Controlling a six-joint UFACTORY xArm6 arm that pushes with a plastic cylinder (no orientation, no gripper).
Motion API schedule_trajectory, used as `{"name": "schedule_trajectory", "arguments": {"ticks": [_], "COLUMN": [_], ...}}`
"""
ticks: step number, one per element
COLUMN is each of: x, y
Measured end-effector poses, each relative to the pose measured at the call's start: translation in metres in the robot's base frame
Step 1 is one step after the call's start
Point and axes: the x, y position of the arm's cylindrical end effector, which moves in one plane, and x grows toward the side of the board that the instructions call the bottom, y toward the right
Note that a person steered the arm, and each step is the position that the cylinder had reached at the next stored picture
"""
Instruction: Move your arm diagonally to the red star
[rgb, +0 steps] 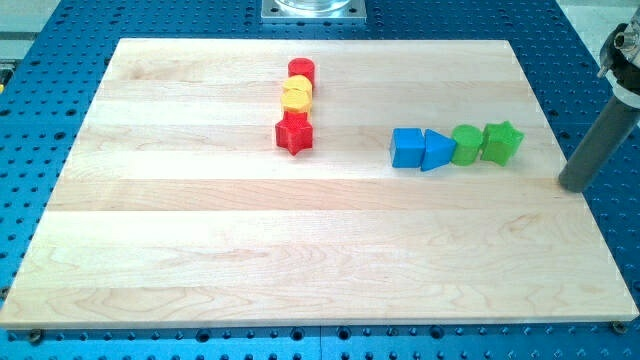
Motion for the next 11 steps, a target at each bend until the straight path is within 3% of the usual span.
{"name": "schedule_trajectory", "arguments": {"ticks": [11], "x": [-0.001], "y": [-0.041]}}
